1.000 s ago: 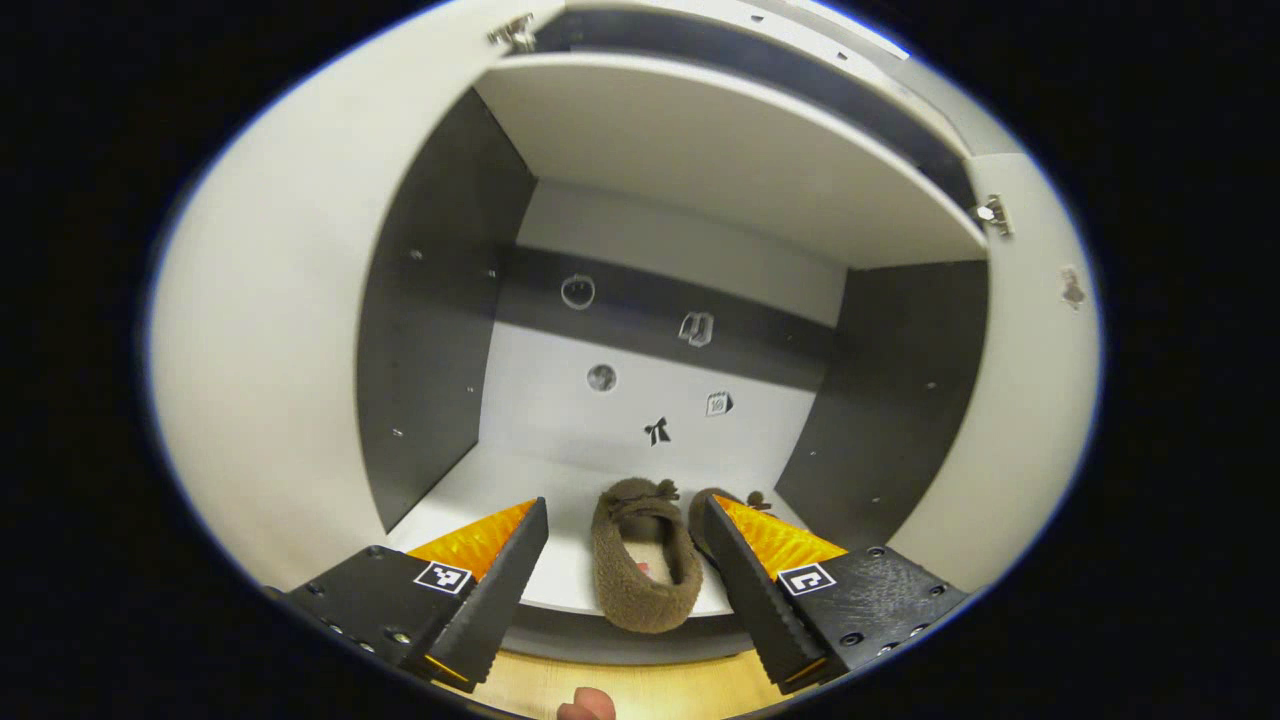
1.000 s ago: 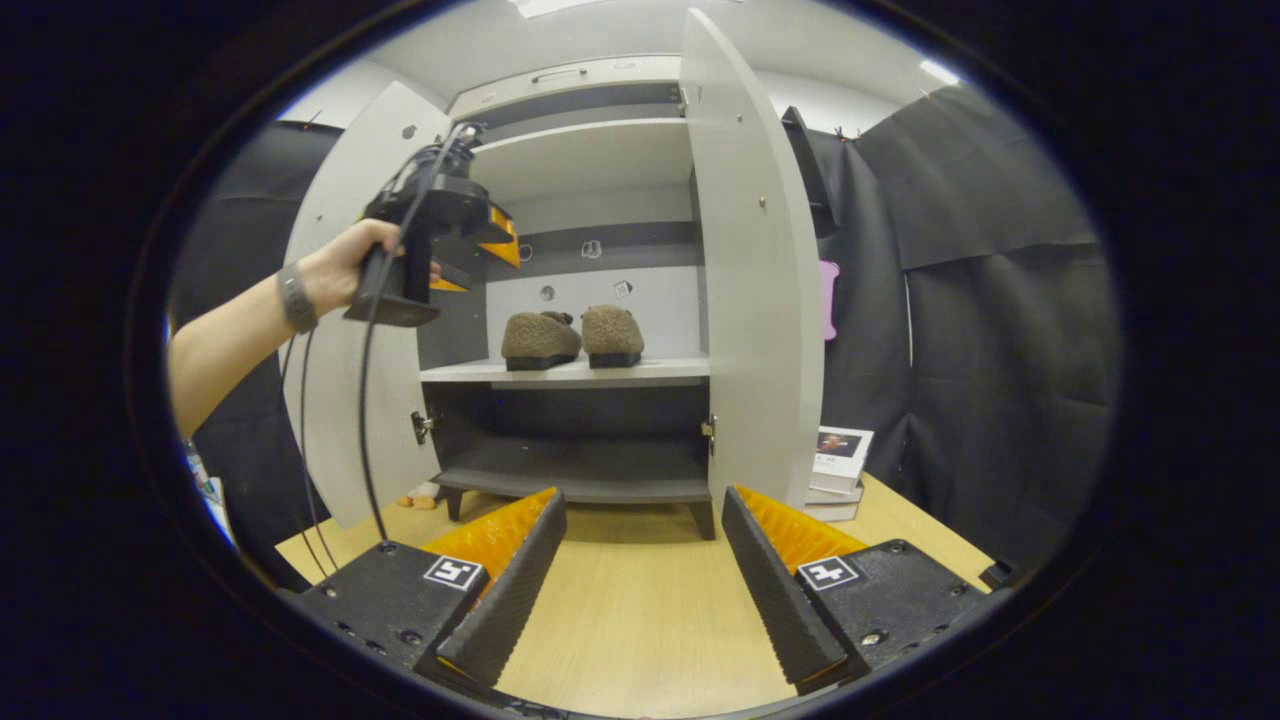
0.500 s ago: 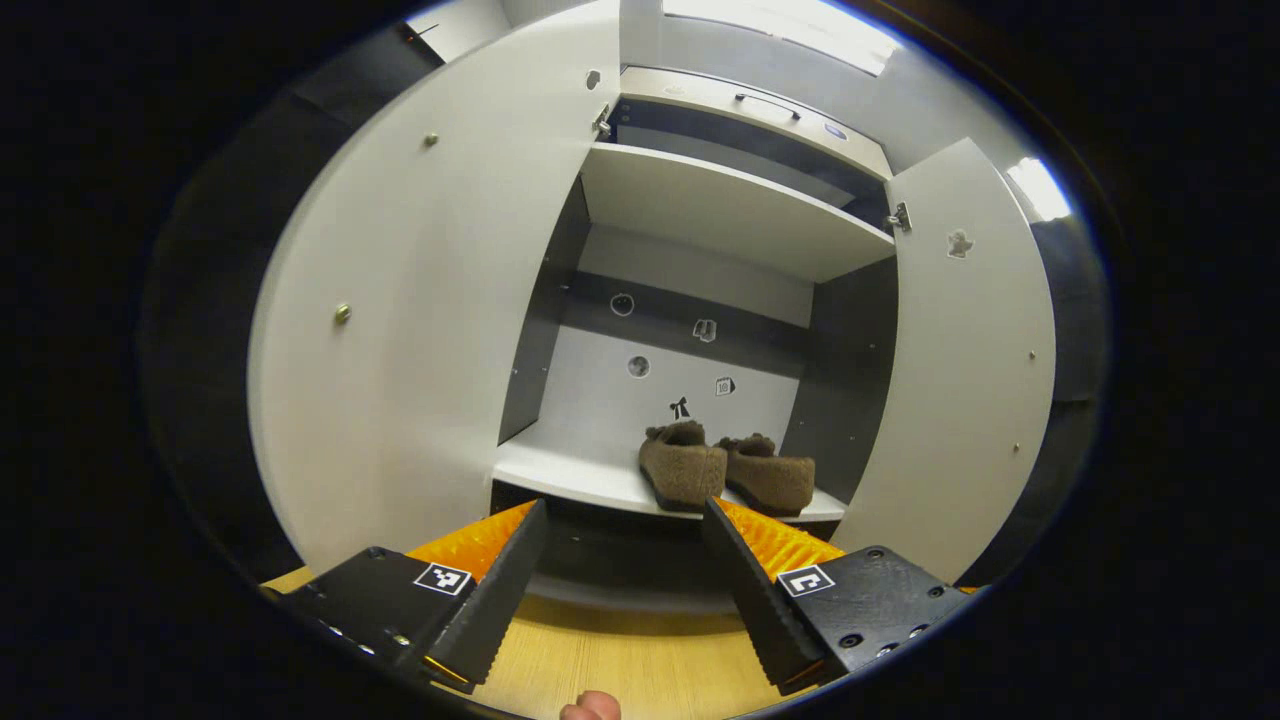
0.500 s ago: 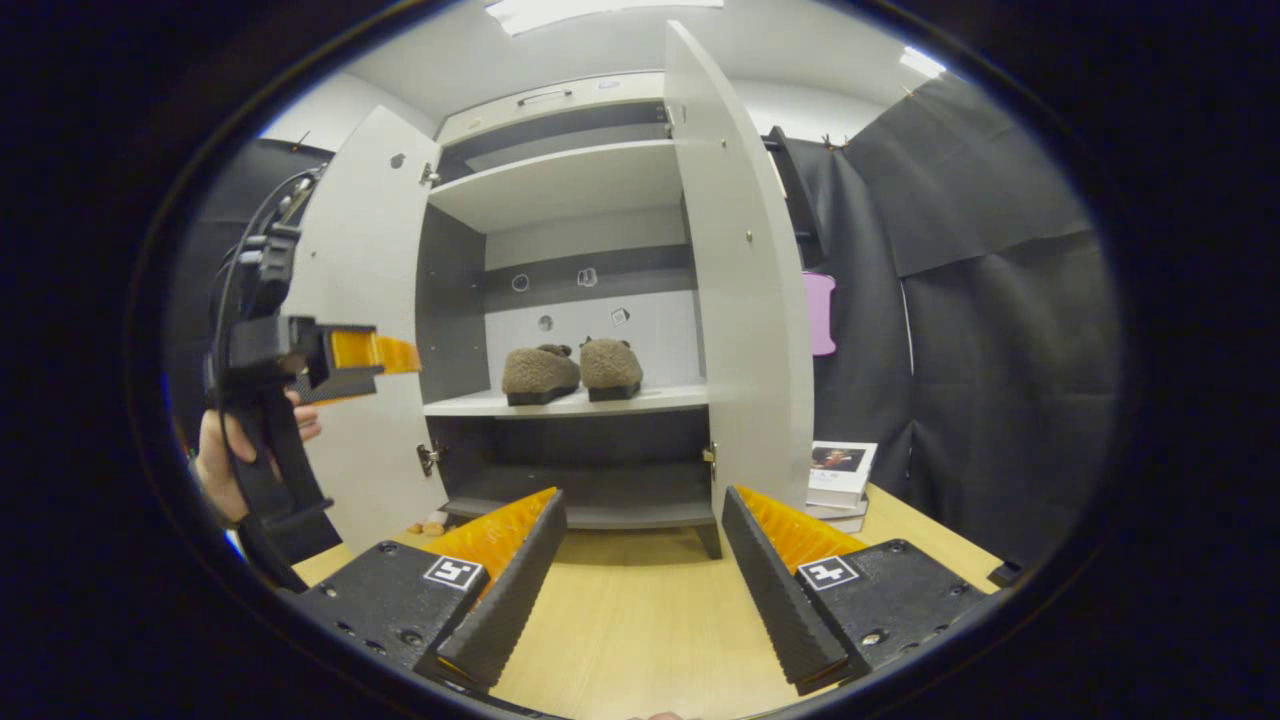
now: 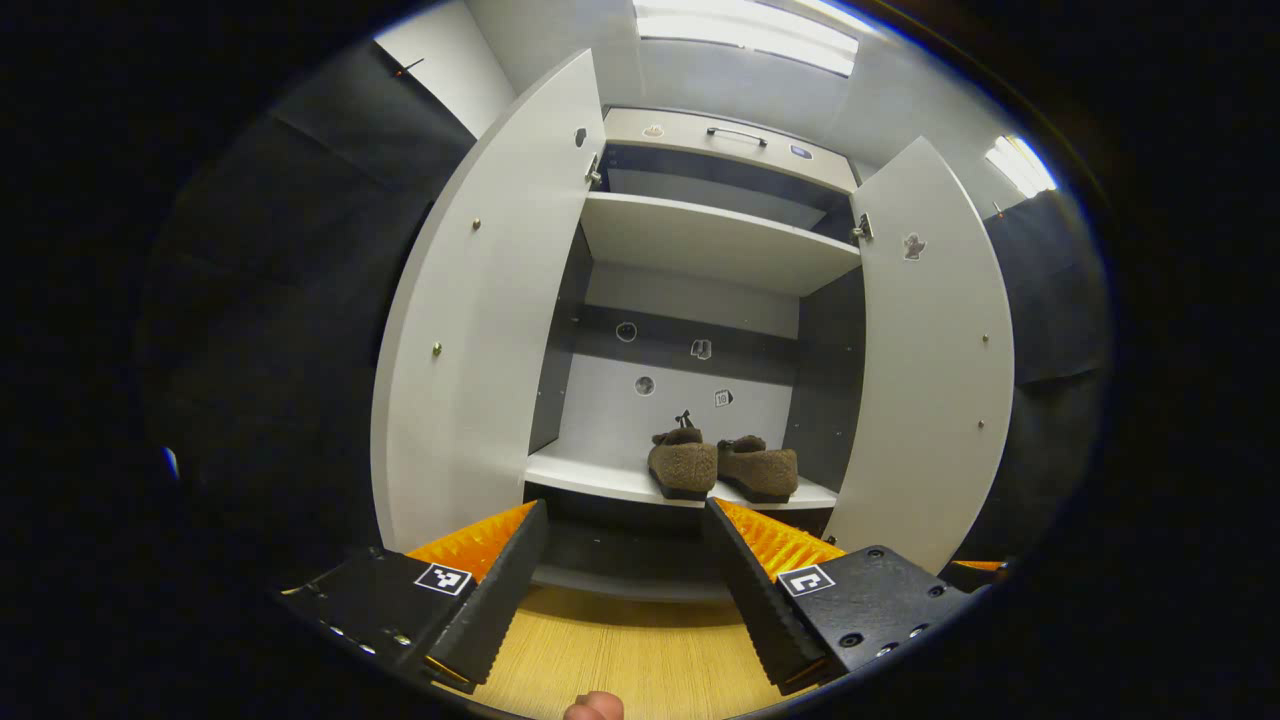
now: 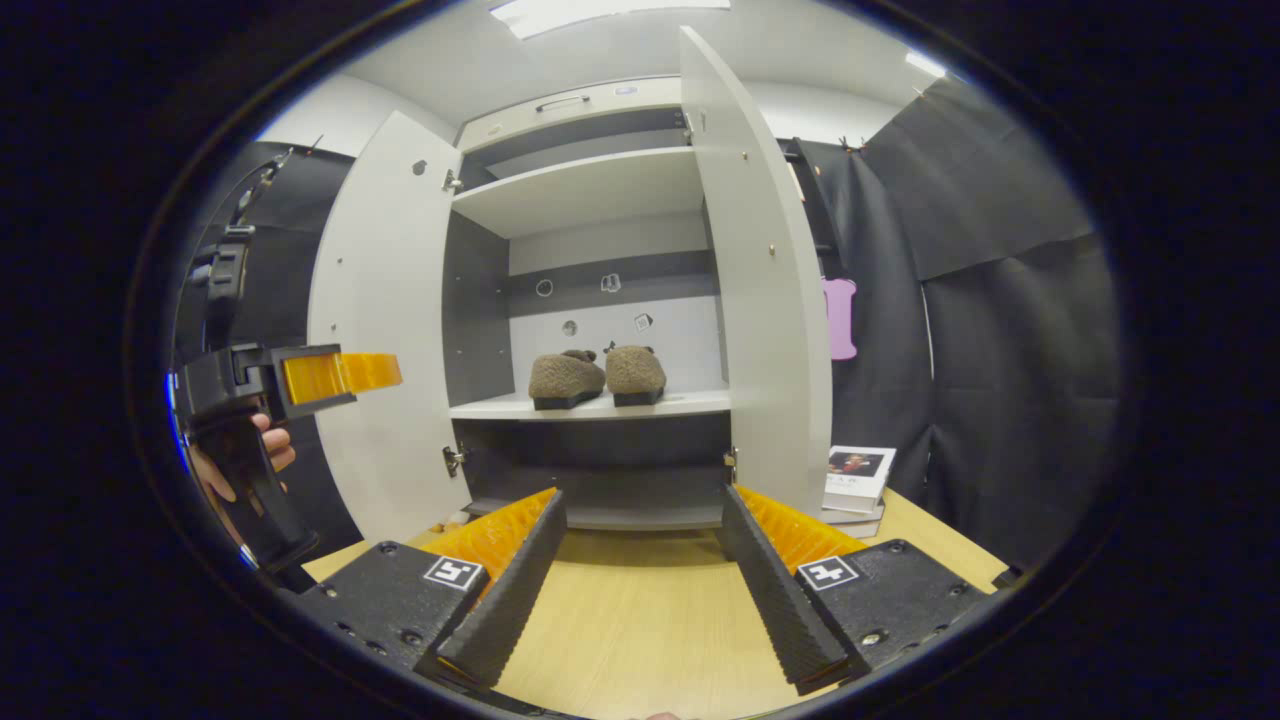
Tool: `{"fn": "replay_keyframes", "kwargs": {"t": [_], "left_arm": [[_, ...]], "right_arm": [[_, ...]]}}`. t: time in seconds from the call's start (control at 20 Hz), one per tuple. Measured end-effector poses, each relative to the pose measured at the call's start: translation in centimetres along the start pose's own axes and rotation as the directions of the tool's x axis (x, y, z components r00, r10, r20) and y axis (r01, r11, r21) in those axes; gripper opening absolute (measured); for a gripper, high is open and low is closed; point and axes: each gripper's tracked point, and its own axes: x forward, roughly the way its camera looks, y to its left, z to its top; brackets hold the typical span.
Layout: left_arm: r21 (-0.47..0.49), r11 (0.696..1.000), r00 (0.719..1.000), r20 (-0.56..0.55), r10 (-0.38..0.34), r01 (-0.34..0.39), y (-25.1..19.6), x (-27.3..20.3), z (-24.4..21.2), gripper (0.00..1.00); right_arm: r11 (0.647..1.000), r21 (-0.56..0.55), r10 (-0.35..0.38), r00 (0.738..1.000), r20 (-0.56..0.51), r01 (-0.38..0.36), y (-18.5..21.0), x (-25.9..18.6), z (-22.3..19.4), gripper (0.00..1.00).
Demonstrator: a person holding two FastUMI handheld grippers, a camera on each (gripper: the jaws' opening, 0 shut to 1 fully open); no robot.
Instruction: Grab one shoe with the right hand and put it into the shoe cabinet, grab the other shoe with the left hand and put it into the shoe cabinet; then close the right door with the right hand and the left door with the left hand.
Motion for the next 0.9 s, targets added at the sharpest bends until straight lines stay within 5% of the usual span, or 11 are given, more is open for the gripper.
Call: {"fn": "replay_keyframes", "kwargs": {"t": [0.45,0.9], "left_arm": [[0.0,1.0,1.0,0.013,-0.008,0.008,-0.1,-1.4,0.0,0.95],[-0.018,1.0,1.0,0.021,-0.012,0.012,-0.3,-3.3,0.1,0.95]], "right_arm": [[0.999,0.016,0.028,0.998,0.056,-0.029,0.5,-0.1,3.1,0.99],[1.0,-0.021,-0.021,0.995,0.102,0.023,-1.5,-2.4,6.8,0.99]]}}
